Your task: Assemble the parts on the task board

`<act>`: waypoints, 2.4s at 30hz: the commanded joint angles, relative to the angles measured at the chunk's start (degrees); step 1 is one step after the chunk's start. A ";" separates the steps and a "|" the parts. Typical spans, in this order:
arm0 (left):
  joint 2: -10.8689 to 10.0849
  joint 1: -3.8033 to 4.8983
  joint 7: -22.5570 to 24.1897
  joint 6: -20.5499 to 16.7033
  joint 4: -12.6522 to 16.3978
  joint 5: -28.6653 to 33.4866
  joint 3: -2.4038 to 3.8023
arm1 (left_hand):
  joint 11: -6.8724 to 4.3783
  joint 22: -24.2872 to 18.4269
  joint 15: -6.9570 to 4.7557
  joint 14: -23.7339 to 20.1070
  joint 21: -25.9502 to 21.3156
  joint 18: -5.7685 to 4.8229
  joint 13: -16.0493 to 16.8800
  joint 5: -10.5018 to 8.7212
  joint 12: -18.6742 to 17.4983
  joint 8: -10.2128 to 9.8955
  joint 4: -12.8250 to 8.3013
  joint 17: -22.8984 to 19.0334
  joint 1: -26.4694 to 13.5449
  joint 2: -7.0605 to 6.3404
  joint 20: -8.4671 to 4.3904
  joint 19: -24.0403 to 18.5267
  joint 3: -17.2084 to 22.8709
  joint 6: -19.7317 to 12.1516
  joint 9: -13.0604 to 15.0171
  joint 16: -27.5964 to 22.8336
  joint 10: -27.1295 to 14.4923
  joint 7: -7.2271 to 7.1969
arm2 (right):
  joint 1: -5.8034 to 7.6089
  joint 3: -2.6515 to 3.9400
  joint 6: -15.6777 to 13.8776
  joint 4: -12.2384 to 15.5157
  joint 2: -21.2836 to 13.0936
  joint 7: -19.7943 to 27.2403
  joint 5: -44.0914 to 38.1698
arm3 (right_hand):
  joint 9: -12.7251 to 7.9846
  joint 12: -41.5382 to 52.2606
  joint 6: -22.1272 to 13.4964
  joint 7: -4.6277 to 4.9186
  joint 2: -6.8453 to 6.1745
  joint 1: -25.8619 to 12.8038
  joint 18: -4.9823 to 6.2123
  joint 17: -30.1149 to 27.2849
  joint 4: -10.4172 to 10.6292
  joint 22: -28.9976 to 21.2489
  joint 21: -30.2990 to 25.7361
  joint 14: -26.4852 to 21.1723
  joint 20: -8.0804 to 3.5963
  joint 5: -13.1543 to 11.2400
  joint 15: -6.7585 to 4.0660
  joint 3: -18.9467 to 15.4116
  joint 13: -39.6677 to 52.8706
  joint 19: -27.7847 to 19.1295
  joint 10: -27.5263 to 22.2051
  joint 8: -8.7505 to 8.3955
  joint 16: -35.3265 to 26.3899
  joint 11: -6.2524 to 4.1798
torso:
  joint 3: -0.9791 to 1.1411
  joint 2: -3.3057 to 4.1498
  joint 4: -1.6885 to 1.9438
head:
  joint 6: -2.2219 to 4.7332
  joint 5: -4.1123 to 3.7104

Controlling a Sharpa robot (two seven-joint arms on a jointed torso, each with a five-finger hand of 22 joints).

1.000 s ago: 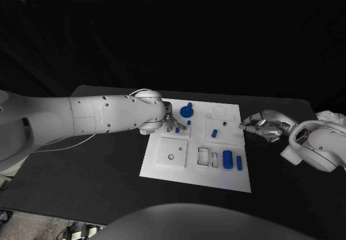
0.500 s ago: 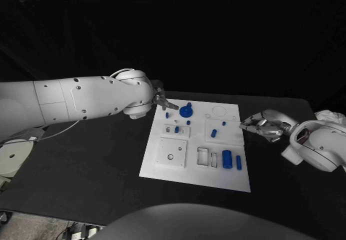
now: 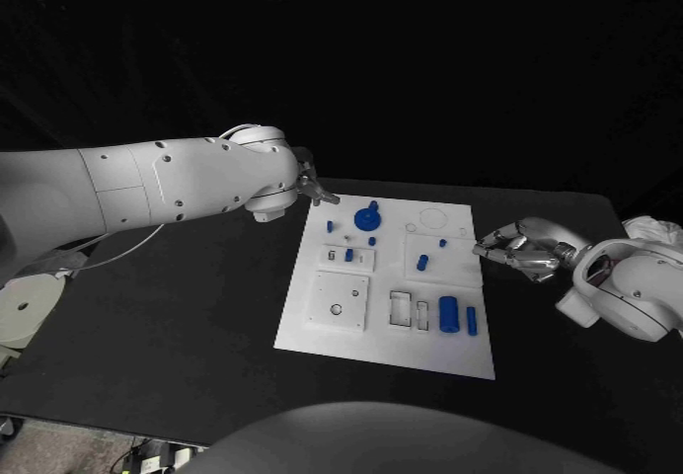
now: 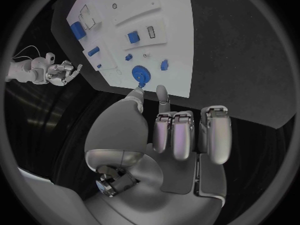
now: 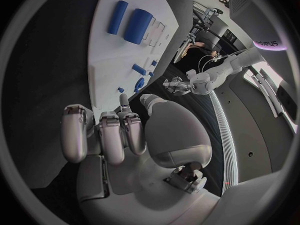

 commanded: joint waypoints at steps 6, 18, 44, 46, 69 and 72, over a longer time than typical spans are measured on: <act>3.30 -1.46 2.21 0.87 -4.79 -0.42 -0.04 | -0.34 13.03 -0.19 6.03 0.03 -1.15 15.09 0.41 0.14 -0.28 -0.10 15.08 0.74 0.17 -0.28 4.74 0.31 -0.66 0.10 0.14 6.06 0.06 | 0.01 0.00 0.33 0.48 -0.42 0.35 0.02 | 0.05 0.22 0.30 0.12 -0.31 -0.07 0.50 15.09 0.18 11.56 0.21 5.98 0.03 -0.21 0.44 0.19 15.09 0.12 6.06 -0.31 0.20 0.37 | -0.21 0.67 -0.19 | 0.00 0.00; 6.78 -3.15 4.05 1.84 -9.73 -0.58 -0.01 | -0.13 12.80 -0.01 6.03 -0.17 -1.07 15.09 0.62 0.14 -0.52 -0.11 15.08 1.03 0.32 -0.14 4.55 0.21 -1.21 0.13 0.14 6.06 0.28 | 0.13 0.00 0.55 0.73 -0.44 0.15 0.02 | 0.06 0.22 0.31 0.10 -0.31 -0.10 0.51 15.09 0.22 11.56 0.19 5.98 0.04 -0.08 0.44 0.25 15.09 0.11 6.06 -0.33 0.20 0.35 | -0.23 0.63 -0.23 | 0.00 -0.05; 8.21 -4.78 2.67 4.75 -12.12 -1.23 -0.03 | 0.16 12.54 0.31 6.03 -0.43 -0.98 15.09 0.92 0.14 -0.52 -0.22 15.08 1.82 0.59 0.15 4.29 0.11 -1.68 0.45 0.14 6.06 0.54 | 0.14 0.00 0.86 0.27 -0.01 0.20 0.02 | 0.07 0.22 0.31 0.08 -0.31 -0.08 0.52 15.09 0.22 11.55 0.17 5.98 0.05 0.05 0.44 0.32 15.09 0.09 6.06 -0.35 0.20 0.33 | -0.20 0.64 -0.26 | 0.00 -0.18; 8.25 -4.85 2.55 4.89 -12.19 -1.33 -0.03 | 0.20 12.52 0.35 6.03 -0.46 -0.97 15.09 0.98 0.14 -0.49 -0.25 15.08 2.01 0.67 0.19 4.27 0.12 -1.79 0.54 0.14 6.06 0.58 | 0.14 0.00 0.87 0.26 -0.01 0.21 0.02 | 0.07 0.22 0.31 0.08 -0.31 -0.08 0.52 15.09 0.22 11.55 0.17 5.98 0.05 0.05 0.44 0.32 15.09 0.09 6.06 -0.35 0.20 0.33 | -0.20 0.63 -0.23 | 0.00 -0.24; 8.41 -5.30 2.42 4.82 -12.75 -2.14 -0.03 | 0.47 12.20 0.68 6.03 -0.84 -0.84 15.09 4.91 0.14 -0.44 -0.33 15.08 4.01 1.63 0.60 3.90 0.39 -2.78 1.29 0.14 6.06 0.79 | 0.13 0.00 0.93 0.17 0.08 0.09 0.02 | 0.09 0.22 0.35 0.06 -0.31 0.00 0.58 15.09 0.17 11.47 -0.01 5.98 0.05 0.29 0.44 0.49 15.09 -0.09 6.06 -0.36 0.20 0.33 | -0.21 0.60 -0.19 | 0.00 -0.13; 8.45 -5.32 2.72 4.61 -12.76 -2.00 -0.03 | 0.45 12.20 0.68 6.03 -0.86 -0.83 15.09 6.32 0.14 -0.43 -0.35 15.08 4.70 1.81 0.62 3.87 0.62 -2.87 1.42 0.14 6.06 0.75 | 0.13 0.00 0.97 0.16 0.10 0.01 0.02 | 0.09 0.22 0.35 0.06 -0.30 0.01 0.59 15.09 0.16 11.45 -0.05 5.98 0.05 0.31 0.44 0.51 15.09 -0.14 6.06 -0.36 0.20 0.33 | -0.18 0.64 -0.21 | 0.00 -0.13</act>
